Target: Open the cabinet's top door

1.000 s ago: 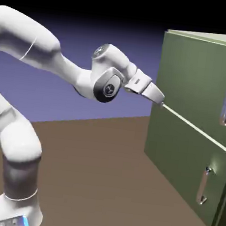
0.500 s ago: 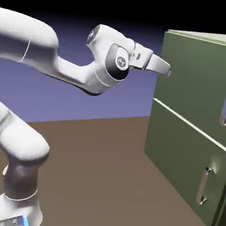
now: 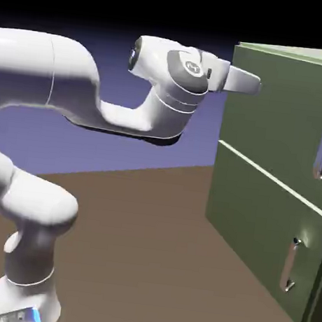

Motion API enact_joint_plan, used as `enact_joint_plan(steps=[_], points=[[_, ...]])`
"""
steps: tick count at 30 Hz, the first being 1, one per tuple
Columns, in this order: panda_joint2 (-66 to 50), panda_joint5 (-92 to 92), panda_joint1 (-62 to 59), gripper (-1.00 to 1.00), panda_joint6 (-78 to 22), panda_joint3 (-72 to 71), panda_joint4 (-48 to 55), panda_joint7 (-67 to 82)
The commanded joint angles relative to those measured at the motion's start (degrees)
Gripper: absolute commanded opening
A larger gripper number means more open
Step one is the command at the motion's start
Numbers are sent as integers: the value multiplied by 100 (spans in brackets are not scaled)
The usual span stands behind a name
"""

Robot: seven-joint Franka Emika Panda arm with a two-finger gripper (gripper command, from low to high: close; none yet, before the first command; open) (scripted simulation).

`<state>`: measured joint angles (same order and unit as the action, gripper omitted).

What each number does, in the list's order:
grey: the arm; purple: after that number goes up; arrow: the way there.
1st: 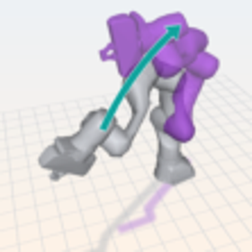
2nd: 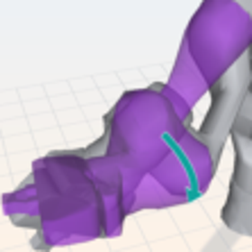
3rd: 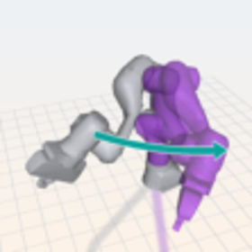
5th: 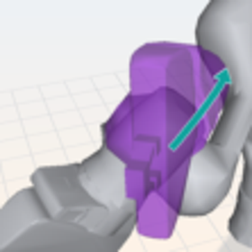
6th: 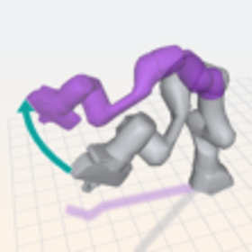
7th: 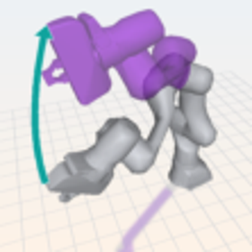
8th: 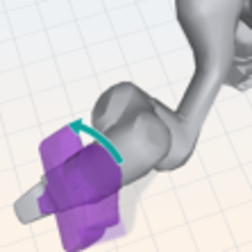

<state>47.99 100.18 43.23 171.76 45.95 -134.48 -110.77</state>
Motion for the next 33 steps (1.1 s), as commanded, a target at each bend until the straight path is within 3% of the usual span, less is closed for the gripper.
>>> enact_joint_plan(steps=[1, 26, 33], points=[[38, 250, 106, 100, -6, 114, 66, -170], [992, 6479, 2751, 100, -145, 2971, 1715, -4418], [884, 6549, 3821, 100, -136, 3580, 2629, -4409]])
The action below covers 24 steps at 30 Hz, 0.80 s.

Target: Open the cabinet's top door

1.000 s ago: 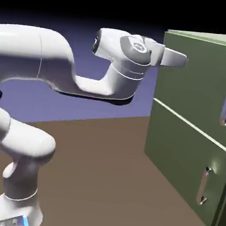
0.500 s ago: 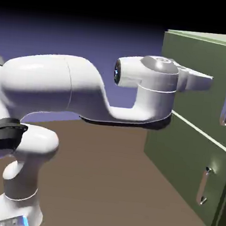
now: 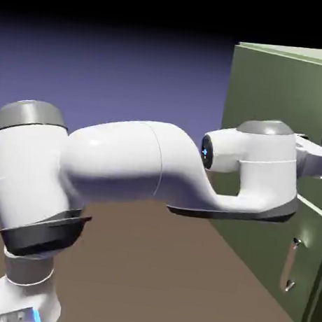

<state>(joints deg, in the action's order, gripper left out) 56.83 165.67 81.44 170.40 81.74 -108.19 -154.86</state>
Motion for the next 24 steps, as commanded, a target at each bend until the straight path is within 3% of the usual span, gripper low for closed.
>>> enact_joint_plan(steps=[1, 11, 24], points=[[0, 0, 0, -100, 0, 0, 0, 0], [-777, 2, -1859, -100, -878, -1115, -1607, -1088], [-815, -1282, -4558, -100, -1880, -3349, -3599, -1084]])
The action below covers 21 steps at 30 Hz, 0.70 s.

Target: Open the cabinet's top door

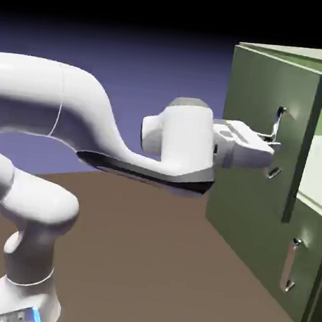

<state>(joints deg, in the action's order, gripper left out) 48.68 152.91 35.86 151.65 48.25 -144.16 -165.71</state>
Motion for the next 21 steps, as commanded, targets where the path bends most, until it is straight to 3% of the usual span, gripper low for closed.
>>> enact_joint_plan(steps=[1, 11, 21], points=[[88, -197, -207, -100, -110, -206, -189, 97], [1313, -2482, -1738, -100, -1174, -2269, -1857, 1120], [2475, -4973, -1997, -100, -2305, -4165, -2763, 1992]])
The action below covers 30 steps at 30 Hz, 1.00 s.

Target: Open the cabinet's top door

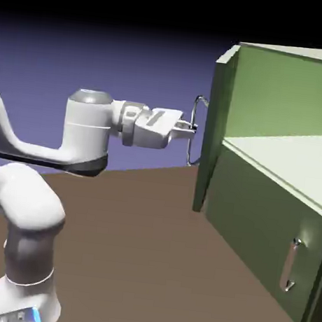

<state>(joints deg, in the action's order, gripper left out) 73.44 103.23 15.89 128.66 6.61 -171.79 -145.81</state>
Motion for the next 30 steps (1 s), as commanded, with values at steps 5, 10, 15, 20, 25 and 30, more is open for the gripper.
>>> enact_joint_plan(steps=[5, 10, 15, 20, 25, 30], points=[[326, -1249, 223, -100, -724, -1010, -168, 286], [361, -2413, 507, -100, -1513, -2048, -122, 409], [102, -3487, 690, -100, -2336, -3086, 149, 389], [-397, -4479, 623, -100, -3195, -4124, 674, 270], [-1024, -5344, 198, -100, -4089, -5162, 1473, 106], [-1612, -6022, -580, -100, -4979, -6186, 2482, -43]])
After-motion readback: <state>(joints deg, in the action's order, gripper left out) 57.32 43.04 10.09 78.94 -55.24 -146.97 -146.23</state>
